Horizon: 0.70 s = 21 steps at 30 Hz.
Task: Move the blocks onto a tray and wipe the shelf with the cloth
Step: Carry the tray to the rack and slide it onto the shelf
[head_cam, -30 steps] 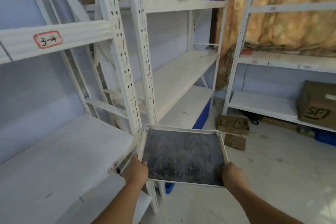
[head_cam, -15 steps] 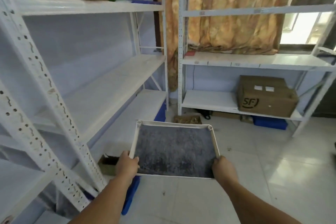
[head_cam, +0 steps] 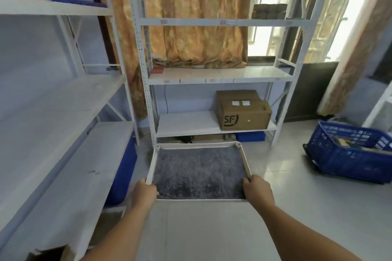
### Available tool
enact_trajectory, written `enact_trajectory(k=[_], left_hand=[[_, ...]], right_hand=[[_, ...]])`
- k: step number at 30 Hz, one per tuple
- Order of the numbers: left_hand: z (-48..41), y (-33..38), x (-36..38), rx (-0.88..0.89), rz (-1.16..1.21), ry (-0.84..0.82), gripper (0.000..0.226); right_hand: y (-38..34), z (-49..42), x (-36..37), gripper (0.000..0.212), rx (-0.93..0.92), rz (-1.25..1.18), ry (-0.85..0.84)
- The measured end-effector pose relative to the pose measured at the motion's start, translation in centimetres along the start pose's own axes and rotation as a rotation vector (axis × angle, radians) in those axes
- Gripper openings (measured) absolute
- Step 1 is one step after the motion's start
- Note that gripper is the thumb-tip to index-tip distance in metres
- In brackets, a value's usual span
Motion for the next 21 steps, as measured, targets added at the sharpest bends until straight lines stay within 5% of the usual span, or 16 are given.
enact_trajectory(k=[21], left_hand=[[-16.0,15.6,11.0,0.154,0.073,-0.139,0.027]], right_hand=[[-8.0,-17.5,0.2,0.024,0.133,-0.134,0.15]])
Point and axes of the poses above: each hand's wrist, its own z-axis away from the middle knuckle, its own x-axis out of the palm, y = z × x, the point moved 1 cm from there along -z, towards the middle knuckle, and after that the axes turned 12 degrees about y, right-handed, at the moved point
